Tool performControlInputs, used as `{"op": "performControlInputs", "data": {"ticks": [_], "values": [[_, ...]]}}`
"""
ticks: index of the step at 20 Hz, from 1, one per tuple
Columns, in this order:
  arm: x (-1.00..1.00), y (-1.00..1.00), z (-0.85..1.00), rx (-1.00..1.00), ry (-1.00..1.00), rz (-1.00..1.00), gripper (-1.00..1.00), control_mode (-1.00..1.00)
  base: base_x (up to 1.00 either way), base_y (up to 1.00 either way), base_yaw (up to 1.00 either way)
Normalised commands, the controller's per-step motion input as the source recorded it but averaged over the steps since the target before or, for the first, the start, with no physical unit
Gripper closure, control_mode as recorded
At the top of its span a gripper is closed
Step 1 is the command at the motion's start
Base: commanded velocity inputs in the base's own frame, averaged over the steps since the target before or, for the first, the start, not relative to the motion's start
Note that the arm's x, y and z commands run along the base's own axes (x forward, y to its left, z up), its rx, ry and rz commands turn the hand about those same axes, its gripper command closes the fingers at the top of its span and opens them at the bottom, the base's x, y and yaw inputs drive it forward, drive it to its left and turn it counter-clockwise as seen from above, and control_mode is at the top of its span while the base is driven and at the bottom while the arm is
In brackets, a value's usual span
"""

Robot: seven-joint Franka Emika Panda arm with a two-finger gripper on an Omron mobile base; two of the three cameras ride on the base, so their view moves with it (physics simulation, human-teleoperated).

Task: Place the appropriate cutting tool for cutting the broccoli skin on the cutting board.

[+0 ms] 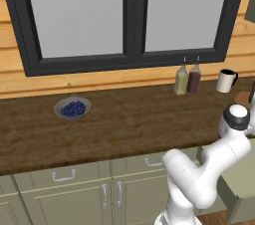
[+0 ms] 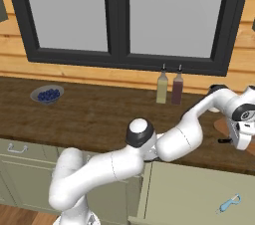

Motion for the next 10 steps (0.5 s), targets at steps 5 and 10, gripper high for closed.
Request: {"op": "performControlInputs", "data": {"ticks": [5, 10], "values": [[0.15, -0.13, 0.00, 0.01, 0.00, 0.00, 1.00, -1.00, 0.00, 0.00, 0.00], [0.03, -0.20, 0.00, 0.01, 0.00, 0.04, 1.00, -1.00, 0.00, 0.00, 0.00]]}}
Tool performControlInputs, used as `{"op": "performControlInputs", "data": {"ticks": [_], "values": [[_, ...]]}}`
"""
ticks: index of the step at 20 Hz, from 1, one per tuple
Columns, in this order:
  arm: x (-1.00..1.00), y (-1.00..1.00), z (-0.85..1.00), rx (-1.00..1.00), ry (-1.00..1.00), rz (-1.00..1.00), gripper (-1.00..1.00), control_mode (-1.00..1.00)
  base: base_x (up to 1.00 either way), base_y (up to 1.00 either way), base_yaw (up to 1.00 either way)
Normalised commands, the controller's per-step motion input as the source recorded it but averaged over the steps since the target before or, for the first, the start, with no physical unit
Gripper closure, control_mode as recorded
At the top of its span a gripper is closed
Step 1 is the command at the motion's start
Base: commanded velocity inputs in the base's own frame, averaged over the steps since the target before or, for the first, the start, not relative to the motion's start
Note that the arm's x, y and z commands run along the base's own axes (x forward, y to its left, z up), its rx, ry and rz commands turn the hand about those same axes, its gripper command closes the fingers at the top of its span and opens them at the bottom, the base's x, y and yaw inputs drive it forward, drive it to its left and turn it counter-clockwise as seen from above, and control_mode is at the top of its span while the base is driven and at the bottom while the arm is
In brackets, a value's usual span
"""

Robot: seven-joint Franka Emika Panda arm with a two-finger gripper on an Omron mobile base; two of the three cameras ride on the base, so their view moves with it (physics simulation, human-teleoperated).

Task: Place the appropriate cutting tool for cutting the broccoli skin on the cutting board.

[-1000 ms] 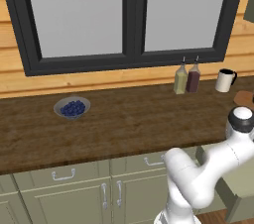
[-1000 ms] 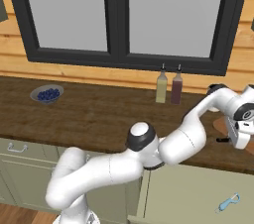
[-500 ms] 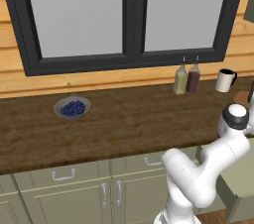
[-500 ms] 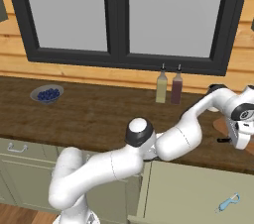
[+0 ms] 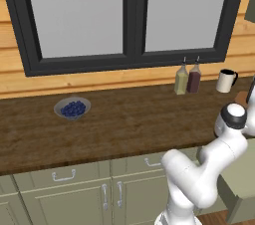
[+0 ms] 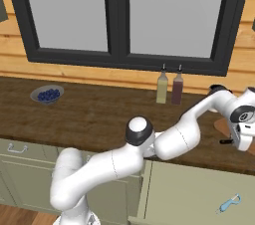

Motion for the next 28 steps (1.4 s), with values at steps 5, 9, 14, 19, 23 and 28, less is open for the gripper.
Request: {"op": "performControlInputs", "data": {"ticks": [5, 9, 14, 19, 23, 28], "values": [[0.02, -0.20, 0.00, 0.02, 0.02, 0.08, 1.00, -1.00, 0.00, 0.00, 0.00], [0.12, -0.16, 0.00, 0.04, 0.03, 0.11, 1.00, -1.00, 0.00, 0.00, 0.00], [0.27, -0.08, 0.00, 0.05, 0.05, 0.10, 1.00, -1.00, 0.00, 0.00, 0.00], [0.34, -0.04, 0.00, 0.05, 0.08, 0.08, 1.00, -1.00, 0.00, 0.00, 0.00], [0.16, -0.19, 0.00, 0.05, 0.08, 0.08, 1.00, -1.00, 0.00, 0.00, 0.00], [0.11, -0.35, 0.00, 0.05, 0.08, 0.04, 1.00, -1.00, 0.00, 0.00, 0.00]]}}
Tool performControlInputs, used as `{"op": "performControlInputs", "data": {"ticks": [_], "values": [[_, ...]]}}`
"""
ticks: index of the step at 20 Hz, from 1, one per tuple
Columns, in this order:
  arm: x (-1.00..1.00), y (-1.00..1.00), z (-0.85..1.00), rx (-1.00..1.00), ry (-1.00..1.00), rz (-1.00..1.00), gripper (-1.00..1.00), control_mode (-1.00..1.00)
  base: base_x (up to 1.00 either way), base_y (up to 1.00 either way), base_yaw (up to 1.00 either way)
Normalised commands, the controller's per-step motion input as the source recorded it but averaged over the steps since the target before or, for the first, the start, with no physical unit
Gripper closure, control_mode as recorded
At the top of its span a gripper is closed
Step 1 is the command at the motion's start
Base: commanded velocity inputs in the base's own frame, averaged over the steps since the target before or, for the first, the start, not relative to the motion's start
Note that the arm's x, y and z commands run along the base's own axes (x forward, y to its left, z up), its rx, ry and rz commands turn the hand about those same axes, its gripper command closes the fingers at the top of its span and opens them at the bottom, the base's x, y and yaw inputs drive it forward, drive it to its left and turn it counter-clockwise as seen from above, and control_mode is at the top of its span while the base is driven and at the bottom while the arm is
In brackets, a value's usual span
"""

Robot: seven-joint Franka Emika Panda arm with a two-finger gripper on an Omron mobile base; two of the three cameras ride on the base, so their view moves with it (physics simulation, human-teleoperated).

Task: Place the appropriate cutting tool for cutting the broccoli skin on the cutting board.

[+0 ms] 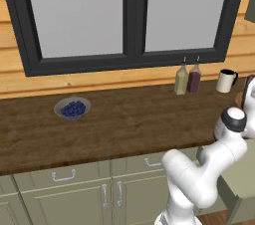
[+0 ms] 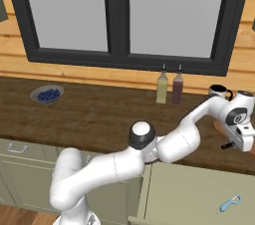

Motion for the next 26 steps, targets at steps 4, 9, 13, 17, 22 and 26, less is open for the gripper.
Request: {"op": "performControlInputs", "data": {"ticks": [4, 9, 13, 17, 22, 26], "values": [[0.11, -0.37, 0.00, 0.07, 0.09, 0.03, 1.00, -1.00, 0.00, 0.00, 0.00], [0.32, -0.29, 0.00, 0.09, 0.08, 0.03, 1.00, -1.00, 0.00, 0.00, 0.00], [0.36, -0.33, 0.00, 0.08, 0.09, 0.03, 1.00, -1.00, 0.00, 0.00, 0.00], [0.38, -0.39, 0.00, 0.07, 0.11, 0.06, 1.00, -1.00, 0.00, 0.00, 0.00], [0.32, -0.44, 0.01, 0.08, 0.14, 0.04, 1.00, -1.00, 0.00, 0.00, 0.00], [0.16, -0.46, 0.00, 0.10, 0.15, 0.03, 1.00, -1.00, 0.00, 0.00, 0.00]]}}
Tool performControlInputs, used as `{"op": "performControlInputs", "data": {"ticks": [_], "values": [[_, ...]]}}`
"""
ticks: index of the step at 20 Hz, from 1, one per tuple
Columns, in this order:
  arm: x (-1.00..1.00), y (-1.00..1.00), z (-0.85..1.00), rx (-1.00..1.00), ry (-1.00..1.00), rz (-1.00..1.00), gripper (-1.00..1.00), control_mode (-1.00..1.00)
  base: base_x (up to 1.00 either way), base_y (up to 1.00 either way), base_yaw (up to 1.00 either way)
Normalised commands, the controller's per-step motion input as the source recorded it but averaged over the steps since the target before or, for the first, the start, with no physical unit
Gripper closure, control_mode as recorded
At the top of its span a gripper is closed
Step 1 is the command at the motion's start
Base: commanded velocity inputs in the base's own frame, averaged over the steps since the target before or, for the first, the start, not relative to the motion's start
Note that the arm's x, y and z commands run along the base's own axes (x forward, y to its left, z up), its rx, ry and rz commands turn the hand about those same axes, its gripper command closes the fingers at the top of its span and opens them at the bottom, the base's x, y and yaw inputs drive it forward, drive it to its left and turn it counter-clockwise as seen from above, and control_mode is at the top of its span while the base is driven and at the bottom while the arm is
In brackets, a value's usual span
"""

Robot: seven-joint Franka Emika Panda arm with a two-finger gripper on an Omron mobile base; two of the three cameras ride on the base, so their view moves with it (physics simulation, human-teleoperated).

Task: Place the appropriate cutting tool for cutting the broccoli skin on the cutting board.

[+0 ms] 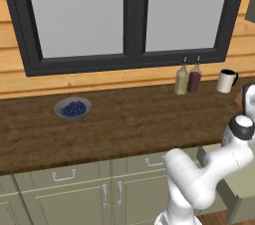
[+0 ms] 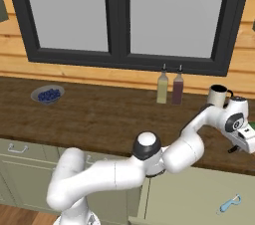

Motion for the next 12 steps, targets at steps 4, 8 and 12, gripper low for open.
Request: {"op": "performControlInputs", "data": {"ticks": [4, 8, 12], "values": [[0.19, -0.48, 0.03, 0.10, 0.16, 0.02, -1.00, -1.00, 0.00, 0.00, 0.00], [0.15, -0.47, 0.03, 0.09, 0.16, 0.02, -1.00, -1.00, 0.00, 0.00, 0.00], [0.00, -0.36, 0.10, 0.09, 0.10, 0.01, -1.00, -1.00, 0.00, 0.00, 0.00]]}}
